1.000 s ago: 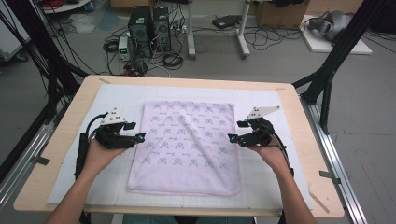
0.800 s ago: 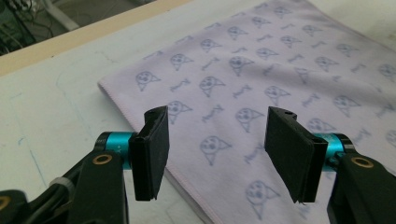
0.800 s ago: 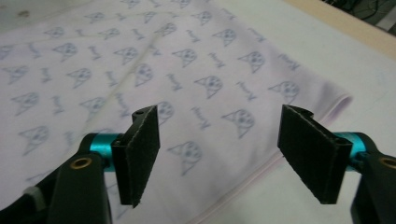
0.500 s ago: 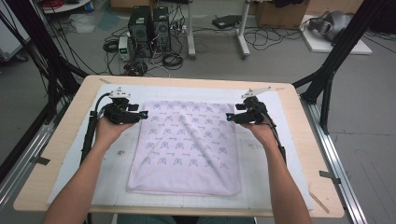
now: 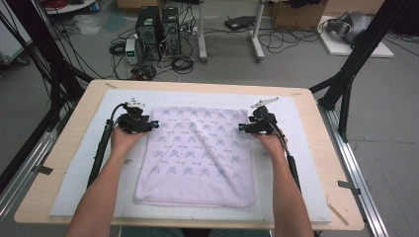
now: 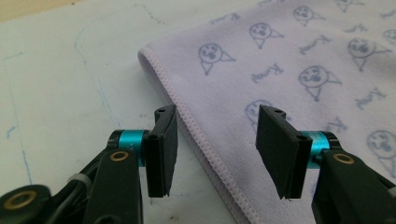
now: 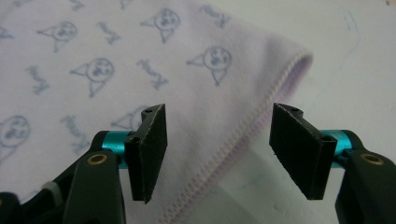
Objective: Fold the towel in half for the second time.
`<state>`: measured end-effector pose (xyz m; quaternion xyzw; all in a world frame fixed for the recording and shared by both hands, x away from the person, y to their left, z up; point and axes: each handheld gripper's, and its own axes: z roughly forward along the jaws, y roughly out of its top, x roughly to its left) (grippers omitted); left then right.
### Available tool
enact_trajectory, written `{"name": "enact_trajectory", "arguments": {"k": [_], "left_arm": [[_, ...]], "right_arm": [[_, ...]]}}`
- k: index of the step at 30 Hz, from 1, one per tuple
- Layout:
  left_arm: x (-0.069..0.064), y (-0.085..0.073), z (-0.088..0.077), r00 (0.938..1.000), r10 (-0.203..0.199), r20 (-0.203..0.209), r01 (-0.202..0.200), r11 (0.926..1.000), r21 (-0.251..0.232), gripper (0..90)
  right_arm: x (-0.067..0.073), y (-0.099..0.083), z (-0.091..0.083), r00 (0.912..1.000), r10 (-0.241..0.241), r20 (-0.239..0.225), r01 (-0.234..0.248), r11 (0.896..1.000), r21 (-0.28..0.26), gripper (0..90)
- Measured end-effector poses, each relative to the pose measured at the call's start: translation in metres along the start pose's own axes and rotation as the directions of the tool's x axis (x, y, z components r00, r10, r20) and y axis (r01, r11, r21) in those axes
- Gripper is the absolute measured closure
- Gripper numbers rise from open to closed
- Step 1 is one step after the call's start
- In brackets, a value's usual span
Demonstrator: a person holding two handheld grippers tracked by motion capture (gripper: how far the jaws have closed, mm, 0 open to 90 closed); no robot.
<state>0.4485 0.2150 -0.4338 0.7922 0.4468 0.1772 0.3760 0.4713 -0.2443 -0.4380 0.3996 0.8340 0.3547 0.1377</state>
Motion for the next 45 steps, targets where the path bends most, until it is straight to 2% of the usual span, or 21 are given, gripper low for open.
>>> {"name": "enact_trajectory", "arguments": {"k": [2,4,5,6,7,8,9,12,14,18,21,24,28,30,33,35,38,40,41,43,45], "left_arm": [[0.000,-0.004,0.005,0.9999,-0.006,-0.008,0.007,0.9997,0.026,49.2],[0.001,-0.009,0.007,0.9996,-0.022,-0.015,0.023,0.9997,0.011,51.8],[0.000,-0.008,0.006,0.9991,-0.035,-0.024,0.036,0.9993,0.013,53.1],[0.000,-0.008,0.007,0.9986,-0.042,-0.031,0.042,0.9990,0.012,56.6],[-0.001,-0.007,0.006,0.9985,-0.045,-0.031,0.045,0.9989,0.014,59.3],[0.000,-0.007,0.006,0.9989,-0.047,-0.010,0.047,0.9988,0.016,65.7],[-0.001,-0.007,0.006,0.9987,-0.050,-0.005,0.050,0.9986,0.016,70.4],[-0.001,-0.007,0.007,0.9977,-0.060,0.033,0.060,0.9981,0.015,82.7],[-0.001,-0.007,0.006,0.9973,-0.062,0.038,0.062,0.9979,0.018,84.1],[0.002,-0.007,0.003,0.9961,-0.068,0.055,0.068,0.9976,0.010,84.8],[0.002,-0.003,-0.006,0.9963,-0.055,0.066,0.057,0.9980,-0.027,84.9],[0.000,0.001,-0.019,0.9961,-0.034,0.081,0.040,0.9959,-0.081,84.9],[-0.008,0.004,-0.042,0.9949,0.024,0.098,-0.012,0.9930,-0.118,84.9],[-0.012,-0.002,-0.055,0.9934,0.031,0.110,-0.012,0.9857,-0.168,84.9],[-0.018,-0.021,-0.071,0.9892,0.051,0.138,-0.027,0.9856,-0.167,84.9],[-0.024,-0.037,-0.078,0.9858,0.056,0.159,-0.033,0.9886,-0.147,84.8],[-0.033,-0.065,-0.087,0.9804,0.073,0.183,-0.052,0.9913,-0.121,84.6],[-0.038,-0.077,-0.089,0.9777,0.089,0.190,-0.074,0.9935,-0.086,83.5],[-0.040,-0.081,-0.089,0.9761,0.099,0.194,-0.092,0.9946,-0.049,81.5],[-0.042,-0.086,-0.091,0.9777,0.110,0.179,-0.103,0.9936,-0.047,70.3],[-0.038,-0.084,-0.095,0.9814,0.094,0.167,-0.088,0.9951,-0.046,56.2]], "right_arm": [[-0.002,-0.006,0.002,0.9997,0.024,0.000,-0.024,1.000,-0.002,39.2],[-0.002,-0.009,0.001,0.9993,0.036,0.006,-0.036,0.999,-0.019,43.0],[-0.001,-0.009,0.001,0.9995,0.030,0.012,-0.030,0.999,-0.021,47.5],[0.001,-0.008,0.001,0.9997,0.024,-0.005,-0.024,0.999,-0.022,57.9],[0.002,-0.008,0.001,0.9998,0.014,-0.010,-0.014,1.000,-0.026,63.9],[0.005,-0.008,0.002,0.9996,0.003,-0.027,-0.004,0.999,-0.032,72.3],[0.006,-0.009,0.003,0.9989,0.007,-0.045,-0.009,0.999,-0.042,76.7],[0.004,-0.012,0.004,0.9953,0.055,-0.080,-0.059,0.997,-0.058,81.9],[0.005,-0.011,0.003,0.9958,0.043,-0.081,-0.048,0.998,-0.051,83.7],[0.005,-0.008,0.000,0.9965,0.026,-0.079,-0.030,0.999,-0.043,84.3],[0.006,-0.005,-0.008,0.9962,0.008,-0.087,-0.014,0.998,-0.065,84.3],[0.008,0.001,-0.022,0.9948,-0.023,-0.099,0.013,0.995,-0.100,84.3],[0.017,0.006,-0.043,0.9889,-0.058,-0.137,0.040,0.991,-0.130,84.2],[0.024,0.004,-0.055,0.9834,-0.074,-0.166,0.050,0.989,-0.142,84.2],[0.038,-0.007,-0.072,0.9757,-0.096,-0.197,0.068,0.988,-0.142,84.1],[0.046,-0.019,-0.080,0.9711,-0.095,-0.219,0.065,0.988,-0.139,83.9],[0.056,-0.041,-0.084,0.9645,-0.088,-0.249,0.063,0.992,-0.108,83.2],[0.063,-0.053,-0.080,0.9621,-0.097,-0.255,0.087,0.995,-0.049,79.5],[0.064,-0.058,-0.078,0.9618,-0.092,-0.258,0.086,0.996,-0.034,74.8],[0.062,-0.064,-0.074,0.9609,-0.069,-0.268,0.073,0.997,0.006,61.1],[0.058,-0.063,-0.077,0.9599,-0.052,-0.276,0.047,0.999,-0.024,51.1]]}}
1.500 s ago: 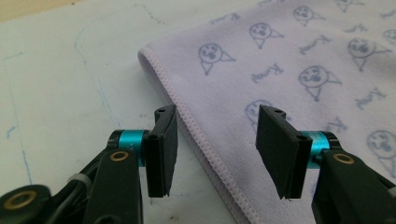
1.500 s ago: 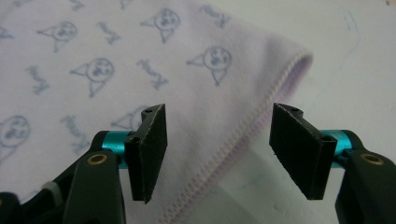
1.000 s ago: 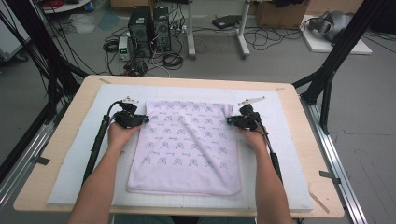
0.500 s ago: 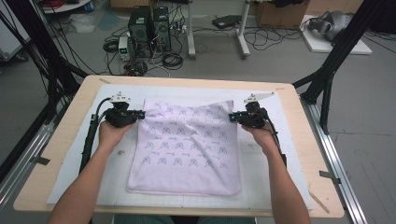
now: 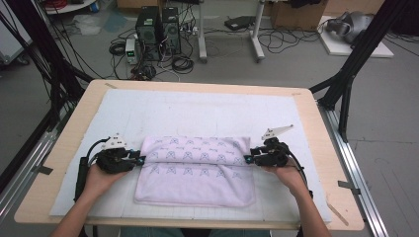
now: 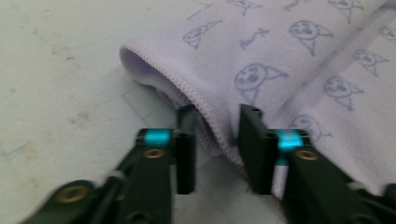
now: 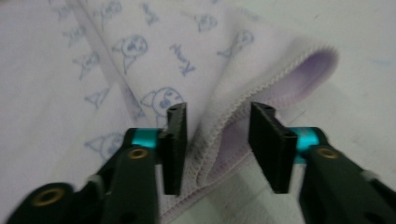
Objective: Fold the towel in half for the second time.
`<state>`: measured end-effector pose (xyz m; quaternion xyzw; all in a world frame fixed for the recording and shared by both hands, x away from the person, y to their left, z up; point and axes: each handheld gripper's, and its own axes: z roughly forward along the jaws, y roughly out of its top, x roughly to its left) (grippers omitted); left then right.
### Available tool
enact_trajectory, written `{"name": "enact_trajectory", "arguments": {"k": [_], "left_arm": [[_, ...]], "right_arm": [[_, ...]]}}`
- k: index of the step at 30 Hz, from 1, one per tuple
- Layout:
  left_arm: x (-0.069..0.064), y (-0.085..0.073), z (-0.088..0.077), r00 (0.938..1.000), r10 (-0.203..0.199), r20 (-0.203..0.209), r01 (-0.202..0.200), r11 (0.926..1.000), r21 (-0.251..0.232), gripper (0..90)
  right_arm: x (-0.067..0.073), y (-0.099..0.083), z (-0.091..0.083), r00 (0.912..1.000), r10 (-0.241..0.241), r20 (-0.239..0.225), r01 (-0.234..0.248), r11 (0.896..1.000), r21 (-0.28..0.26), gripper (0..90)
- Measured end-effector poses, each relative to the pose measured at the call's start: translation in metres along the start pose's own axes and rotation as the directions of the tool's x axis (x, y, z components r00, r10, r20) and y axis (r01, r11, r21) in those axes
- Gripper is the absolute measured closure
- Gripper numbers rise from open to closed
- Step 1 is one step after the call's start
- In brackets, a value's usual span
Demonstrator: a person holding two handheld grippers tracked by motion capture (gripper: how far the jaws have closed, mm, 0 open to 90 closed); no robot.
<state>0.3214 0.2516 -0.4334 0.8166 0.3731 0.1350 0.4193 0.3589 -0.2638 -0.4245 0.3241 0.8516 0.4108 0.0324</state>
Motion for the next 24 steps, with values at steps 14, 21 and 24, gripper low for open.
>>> {"name": "enact_trajectory", "arguments": {"k": [14,21,24], "left_arm": [[0.034,0.049,0.037,0.9936,-0.087,-0.073,0.089,0.9955,0.030,39.9],[0.041,0.046,0.057,0.9907,-0.134,0.020,0.133,0.9899,0.049,81.4],[0.037,0.050,0.043,0.9948,-0.101,0.014,0.101,0.9948,0.014,83.9]], "right_arm": [[-0.035,0.039,0.021,0.9947,0.080,0.064,-0.081,0.997,0.016,35.9],[-0.038,0.034,0.036,0.9950,0.079,-0.062,-0.075,0.996,0.055,78.3],[-0.029,0.038,0.026,0.9975,0.032,-0.063,-0.031,0.999,0.018,81.8]]}}
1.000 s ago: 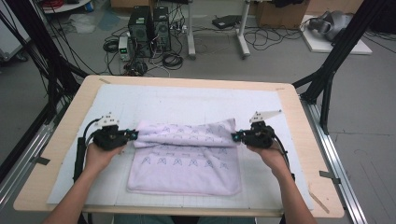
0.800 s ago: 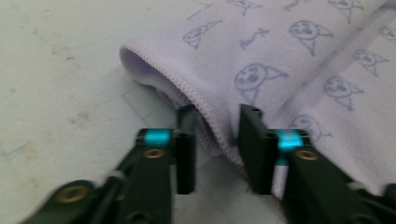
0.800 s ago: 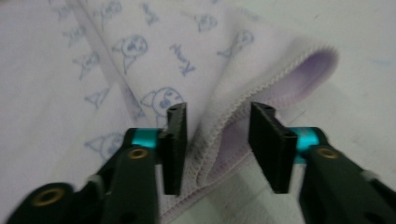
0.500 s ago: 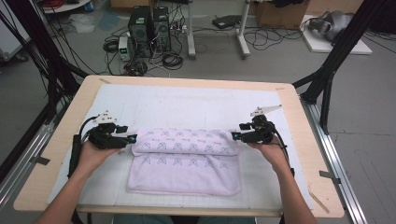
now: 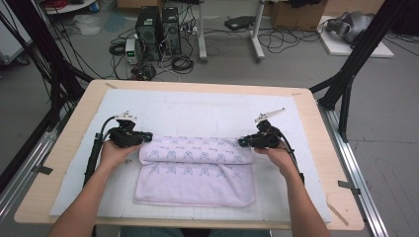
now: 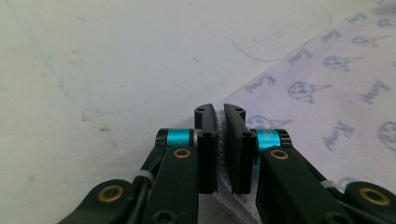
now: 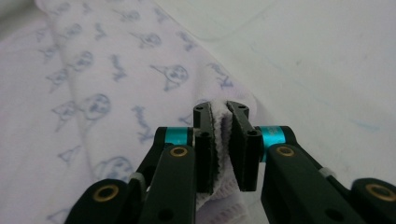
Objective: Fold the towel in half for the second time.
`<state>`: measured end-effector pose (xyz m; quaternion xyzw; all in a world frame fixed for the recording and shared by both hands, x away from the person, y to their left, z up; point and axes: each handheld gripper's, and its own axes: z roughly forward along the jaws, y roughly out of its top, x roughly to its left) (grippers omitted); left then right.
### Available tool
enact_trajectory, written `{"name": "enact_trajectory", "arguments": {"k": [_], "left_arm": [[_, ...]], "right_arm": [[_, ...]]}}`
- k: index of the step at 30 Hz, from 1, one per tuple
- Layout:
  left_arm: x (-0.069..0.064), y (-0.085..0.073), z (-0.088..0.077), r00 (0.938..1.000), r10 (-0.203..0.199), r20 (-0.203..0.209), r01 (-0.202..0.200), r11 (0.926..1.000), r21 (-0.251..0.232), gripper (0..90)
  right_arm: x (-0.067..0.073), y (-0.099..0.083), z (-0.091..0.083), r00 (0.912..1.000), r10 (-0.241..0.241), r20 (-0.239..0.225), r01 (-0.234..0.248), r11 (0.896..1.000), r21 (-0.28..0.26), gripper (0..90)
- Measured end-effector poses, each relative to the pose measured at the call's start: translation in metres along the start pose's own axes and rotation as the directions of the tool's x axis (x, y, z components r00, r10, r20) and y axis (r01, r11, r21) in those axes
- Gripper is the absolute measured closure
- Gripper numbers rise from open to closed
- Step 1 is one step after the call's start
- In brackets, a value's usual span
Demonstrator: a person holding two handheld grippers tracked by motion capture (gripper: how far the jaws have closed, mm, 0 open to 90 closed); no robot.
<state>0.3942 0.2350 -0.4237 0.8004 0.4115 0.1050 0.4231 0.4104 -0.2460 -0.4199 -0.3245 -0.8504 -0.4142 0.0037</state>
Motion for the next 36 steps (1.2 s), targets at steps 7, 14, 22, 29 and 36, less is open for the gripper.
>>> {"name": "enact_trajectory", "arguments": {"k": [7,14,22,29,36], "left_arm": [[-0.026,0.001,-0.058,0.9961,0.087,0.014,-0.084,0.9857,-0.146,84.0],[-0.065,-0.041,-0.099,0.9770,0.194,0.088,-0.181,0.9736,-0.139,64.0],[-0.067,-0.046,-0.088,0.9800,0.183,0.077,-0.175,0.9794,-0.101,47.7],[-0.074,-0.054,-0.068,0.9685,0.220,0.118,-0.221,0.9753,-0.004,68.1],[-0.077,-0.072,-0.083,0.9578,0.229,0.173,-0.234,0.9721,0.009,86.0]], "right_arm": [[0.039,0.005,-0.042,0.9924,-0.122,0.013,0.123,0.985,-0.118,82.1],[0.084,-0.036,-0.075,0.9738,-0.214,-0.077,0.199,0.966,-0.167,69.5],[0.088,-0.049,-0.065,0.9748,-0.221,-0.032,0.214,0.968,-0.134,57.3],[0.092,-0.056,-0.030,0.9672,-0.233,-0.101,0.231,0.972,-0.036,52.7],[0.095,-0.072,-0.025,0.9647,-0.226,-0.136,0.229,0.973,0.009,55.9]]}}
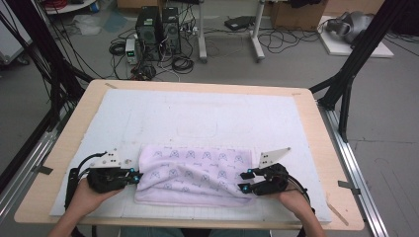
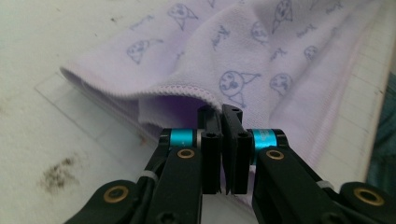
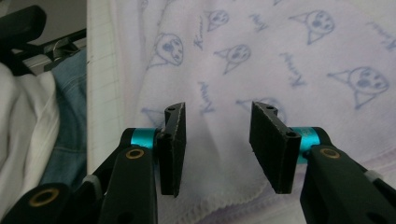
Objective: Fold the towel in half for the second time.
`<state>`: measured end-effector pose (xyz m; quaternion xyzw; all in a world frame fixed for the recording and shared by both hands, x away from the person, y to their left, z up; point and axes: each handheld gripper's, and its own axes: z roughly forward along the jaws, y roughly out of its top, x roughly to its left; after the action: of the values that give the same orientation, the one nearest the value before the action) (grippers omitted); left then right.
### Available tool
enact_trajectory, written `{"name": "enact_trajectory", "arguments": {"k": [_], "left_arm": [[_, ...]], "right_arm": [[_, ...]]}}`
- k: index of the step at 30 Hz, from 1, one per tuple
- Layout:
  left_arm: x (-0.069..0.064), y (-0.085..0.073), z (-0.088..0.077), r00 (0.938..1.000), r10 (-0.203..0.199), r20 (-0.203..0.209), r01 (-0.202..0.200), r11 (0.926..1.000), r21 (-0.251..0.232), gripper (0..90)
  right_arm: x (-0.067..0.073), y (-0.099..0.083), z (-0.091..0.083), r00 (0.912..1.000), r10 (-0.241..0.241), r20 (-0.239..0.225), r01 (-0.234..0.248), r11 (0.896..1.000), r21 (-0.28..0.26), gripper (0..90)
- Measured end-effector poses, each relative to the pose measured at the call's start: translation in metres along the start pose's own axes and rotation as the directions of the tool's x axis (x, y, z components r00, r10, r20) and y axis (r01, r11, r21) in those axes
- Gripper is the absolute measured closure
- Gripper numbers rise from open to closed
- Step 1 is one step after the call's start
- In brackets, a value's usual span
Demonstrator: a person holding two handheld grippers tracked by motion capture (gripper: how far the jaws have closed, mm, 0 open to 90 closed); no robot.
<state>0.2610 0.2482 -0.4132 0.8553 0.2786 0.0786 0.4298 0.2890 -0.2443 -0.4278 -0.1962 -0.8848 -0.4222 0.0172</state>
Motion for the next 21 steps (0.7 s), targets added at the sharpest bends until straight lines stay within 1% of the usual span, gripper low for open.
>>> {"name": "enact_trajectory", "arguments": {"k": [1,2,3,5,6,7,8,9,11,14,16,19,20,21], "left_arm": [[-0.001,-0.002,-0.004,1.0000,-0.004,0.005,0.004,1.0000,-0.003,85.7],[-0.002,-0.004,-0.009,0.9999,-0.008,0.009,0.008,0.9999,-0.009,84.2],[-0.003,-0.005,-0.014,0.9998,-0.017,0.003,0.017,0.9996,-0.021,80.1],[-0.003,-0.002,-0.023,0.9990,-0.033,-0.031,0.031,0.9986,-0.043,65.4],[-0.002,0.001,-0.026,0.9987,-0.035,-0.038,0.033,0.9980,-0.053,60.8],[-0.002,0.004,-0.027,0.9982,-0.030,-0.051,0.027,0.9980,-0.058,57.6],[-0.003,0.007,-0.027,0.9978,-0.028,-0.060,0.024,0.9977,-0.064,53.8],[-0.004,0.009,-0.026,0.9981,-0.016,-0.060,0.012,0.9983,-0.058,52.8],[-0.007,0.011,-0.019,0.9983,0.007,-0.057,-0.009,0.9990,-0.043,53.9],[-0.009,0.006,-0.002,0.9991,0.016,-0.041,-0.016,0.9998,-0.010,55.0],[-0.010,0.002,0.006,0.9988,0.019,-0.045,-0.018,0.9997,0.019,60.2],[-0.011,-0.008,0.014,0.9988,0.023,-0.043,-0.019,0.9956,0.091,70.2],[-0.012,-0.012,0.015,0.9986,0.022,-0.048,-0.017,0.9944,0.104,70.7],[-0.012,-0.015,0.015,0.9984,0.017,-0.053,-0.011,0.9943,0.106,70.7]], "right_arm": [[0.002,-0.001,-0.001,1.0000,0.001,-0.008,-0.001,1.000,0.001,55.9],[0.003,-0.002,-0.003,1.0000,-0.007,-0.007,0.007,1.000,0.006,55.8],[0.004,-0.002,-0.005,0.9999,-0.012,0.003,0.012,1.000,0.000,55.7],[0.006,0.001,-0.010,0.9998,-0.016,0.012,0.016,1.000,-0.022,55.7],[0.008,0.003,-0.012,0.9996,-0.020,0.018,0.021,0.999,-0.031,55.7],[0.009,0.005,-0.013,0.9993,-0.029,0.024,0.030,0.999,-0.041,55.8],[0.011,0.007,-0.012,0.9990,-0.038,0.021,0.039,0.998,-0.043,55.8],[0.012,0.009,-0.011,0.9986,-0.047,0.022,0.048,0.998,-0.042,55.8],[0.015,0.010,-0.007,0.9974,-0.066,0.028,0.067,0.997,-0.024,55.9],[0.016,0.006,-0.001,0.9969,-0.074,0.028,0.075,0.997,-0.009,56.1],[0.017,0.000,0.003,0.9962,-0.081,0.032,0.081,0.997,0.007,57.8],[0.021,-0.007,0.005,0.9941,-0.101,0.041,0.099,0.994,0.037,62.5],[0.022,-0.010,0.005,0.9937,-0.105,0.039,0.104,0.993,0.047,64.4],[0.023,-0.013,0.005,0.9933,-0.107,0.042,0.105,0.993,0.054,65.4]]}}
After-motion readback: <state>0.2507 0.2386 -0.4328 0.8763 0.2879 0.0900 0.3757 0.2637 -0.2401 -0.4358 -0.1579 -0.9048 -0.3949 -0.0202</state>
